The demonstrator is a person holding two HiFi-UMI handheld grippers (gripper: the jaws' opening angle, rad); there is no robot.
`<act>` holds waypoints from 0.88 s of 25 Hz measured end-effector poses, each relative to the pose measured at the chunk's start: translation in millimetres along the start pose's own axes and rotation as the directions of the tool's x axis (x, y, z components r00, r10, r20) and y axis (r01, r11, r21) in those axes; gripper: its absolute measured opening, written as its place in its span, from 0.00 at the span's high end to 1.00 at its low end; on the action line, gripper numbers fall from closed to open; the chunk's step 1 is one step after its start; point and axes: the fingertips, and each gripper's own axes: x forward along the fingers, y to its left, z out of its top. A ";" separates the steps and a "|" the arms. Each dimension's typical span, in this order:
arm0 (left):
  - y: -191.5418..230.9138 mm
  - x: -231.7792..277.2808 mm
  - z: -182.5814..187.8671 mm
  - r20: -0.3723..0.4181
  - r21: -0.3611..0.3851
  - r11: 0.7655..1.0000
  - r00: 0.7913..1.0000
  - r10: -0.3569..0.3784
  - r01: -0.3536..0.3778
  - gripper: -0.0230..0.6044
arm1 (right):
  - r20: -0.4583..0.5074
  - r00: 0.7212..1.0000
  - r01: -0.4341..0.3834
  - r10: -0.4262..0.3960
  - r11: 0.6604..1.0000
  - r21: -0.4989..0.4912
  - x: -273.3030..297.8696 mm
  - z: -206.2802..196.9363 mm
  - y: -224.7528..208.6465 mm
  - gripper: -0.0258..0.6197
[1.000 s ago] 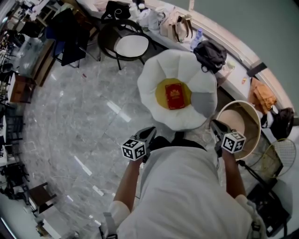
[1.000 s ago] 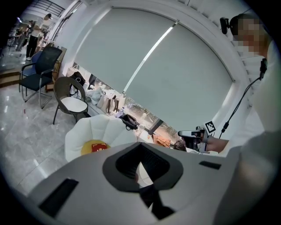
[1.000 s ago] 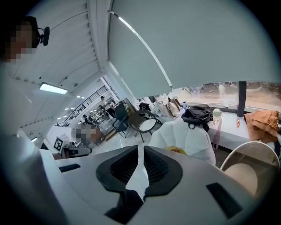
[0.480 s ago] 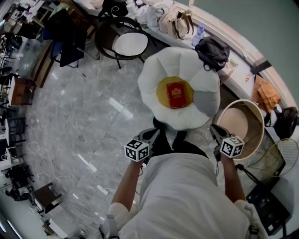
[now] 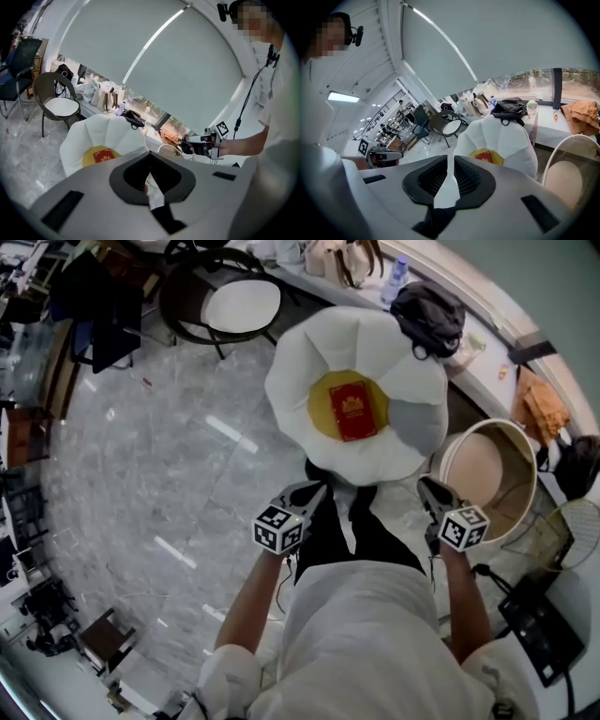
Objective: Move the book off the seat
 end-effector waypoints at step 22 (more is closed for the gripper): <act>131.1 133.2 -58.0 -0.072 -0.071 0.992 0.991 -0.109 0.104 0.88 | -0.140 0.990 0.009 -0.007 1.000 0.011 181.8 -56.4 -68.1 0.77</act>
